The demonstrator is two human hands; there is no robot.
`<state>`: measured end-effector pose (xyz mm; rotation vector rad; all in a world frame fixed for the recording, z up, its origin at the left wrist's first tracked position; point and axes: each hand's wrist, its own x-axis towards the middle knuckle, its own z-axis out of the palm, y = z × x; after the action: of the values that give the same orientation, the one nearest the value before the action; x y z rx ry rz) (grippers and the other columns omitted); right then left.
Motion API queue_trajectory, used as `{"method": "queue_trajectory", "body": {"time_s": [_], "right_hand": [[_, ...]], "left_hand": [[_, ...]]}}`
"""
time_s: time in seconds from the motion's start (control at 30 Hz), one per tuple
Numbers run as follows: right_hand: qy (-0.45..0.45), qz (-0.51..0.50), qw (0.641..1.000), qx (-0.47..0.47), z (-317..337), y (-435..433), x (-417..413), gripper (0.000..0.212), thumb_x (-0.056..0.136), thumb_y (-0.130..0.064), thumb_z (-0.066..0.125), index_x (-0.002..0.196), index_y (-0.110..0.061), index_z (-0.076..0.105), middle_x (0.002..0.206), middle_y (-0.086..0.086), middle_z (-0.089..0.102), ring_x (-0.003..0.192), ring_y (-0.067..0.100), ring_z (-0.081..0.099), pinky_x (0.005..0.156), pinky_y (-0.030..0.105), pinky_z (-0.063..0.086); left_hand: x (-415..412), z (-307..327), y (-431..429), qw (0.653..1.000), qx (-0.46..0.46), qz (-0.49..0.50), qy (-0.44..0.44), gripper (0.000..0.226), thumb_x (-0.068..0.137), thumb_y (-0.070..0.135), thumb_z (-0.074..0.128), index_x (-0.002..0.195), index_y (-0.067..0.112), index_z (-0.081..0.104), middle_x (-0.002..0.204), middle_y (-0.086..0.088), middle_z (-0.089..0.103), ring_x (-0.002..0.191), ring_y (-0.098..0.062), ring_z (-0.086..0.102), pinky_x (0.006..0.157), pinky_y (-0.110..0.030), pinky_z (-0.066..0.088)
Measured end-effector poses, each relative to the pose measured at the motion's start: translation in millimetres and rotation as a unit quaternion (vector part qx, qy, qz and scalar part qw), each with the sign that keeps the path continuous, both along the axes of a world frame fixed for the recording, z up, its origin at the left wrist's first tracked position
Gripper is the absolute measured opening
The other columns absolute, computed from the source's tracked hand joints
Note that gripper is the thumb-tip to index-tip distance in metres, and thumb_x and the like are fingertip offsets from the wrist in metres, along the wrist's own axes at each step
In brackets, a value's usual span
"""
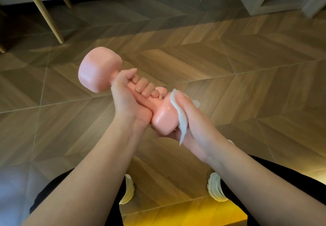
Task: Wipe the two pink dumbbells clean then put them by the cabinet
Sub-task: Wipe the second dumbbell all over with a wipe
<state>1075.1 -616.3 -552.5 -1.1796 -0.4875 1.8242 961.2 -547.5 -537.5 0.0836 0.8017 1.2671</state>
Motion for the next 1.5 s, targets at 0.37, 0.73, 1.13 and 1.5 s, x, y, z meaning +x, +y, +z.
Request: {"method": "queue_trajectory", "body": {"time_s": [0.37,0.73,1.13,1.5], "right_hand": [[-0.059,-0.013,0.998,0.025,-2.5,-3.1,-4.2,0.047,0.095,-0.046,0.061,0.132,-0.020,0.053,0.127,0.008,0.067,0.117,0.020,0.064,0.102,0.044,0.049],[-0.041,0.056,0.994,0.085,-1.9,-4.9,1.8,0.065,0.079,-0.028,0.071,0.134,-0.010,0.041,0.105,0.004,0.061,0.094,0.017,0.060,0.078,0.038,0.053],[0.020,0.011,1.000,0.014,-2.0,0.1,5.9,0.048,0.100,-0.044,0.045,0.135,-0.012,0.052,0.120,0.015,0.066,0.095,0.018,0.068,0.077,0.044,0.058],[0.071,0.067,0.993,0.065,-6.6,2.2,5.2,0.057,0.087,-0.035,0.063,0.135,-0.010,0.047,0.114,0.014,0.058,0.101,0.029,0.056,0.082,0.042,0.054]], "left_hand": [[2.6,-3.4,0.1,1.000,-0.014,-0.008,-0.001,0.034,0.088,0.016,0.043,0.058,0.020,0.030,0.045,0.006,0.023,0.038,-0.012,0.022,0.042,-0.021,0.031],[-1.6,-2.4,-0.5,1.000,-0.012,-0.004,-0.025,0.037,0.089,0.016,0.041,0.055,0.020,0.029,0.044,0.007,0.021,0.035,-0.012,0.022,0.039,-0.021,0.032],[-4.6,-4.2,4.7,1.000,-0.001,-0.011,-0.015,0.035,0.089,0.017,0.041,0.055,0.020,0.031,0.044,0.008,0.023,0.037,-0.012,0.023,0.041,-0.021,0.031],[-9.9,-1.1,4.8,0.997,0.051,-0.044,0.033,0.029,0.091,0.028,0.053,0.068,0.019,0.039,0.053,0.005,0.034,0.045,-0.012,0.037,0.050,-0.025,0.042]]}}
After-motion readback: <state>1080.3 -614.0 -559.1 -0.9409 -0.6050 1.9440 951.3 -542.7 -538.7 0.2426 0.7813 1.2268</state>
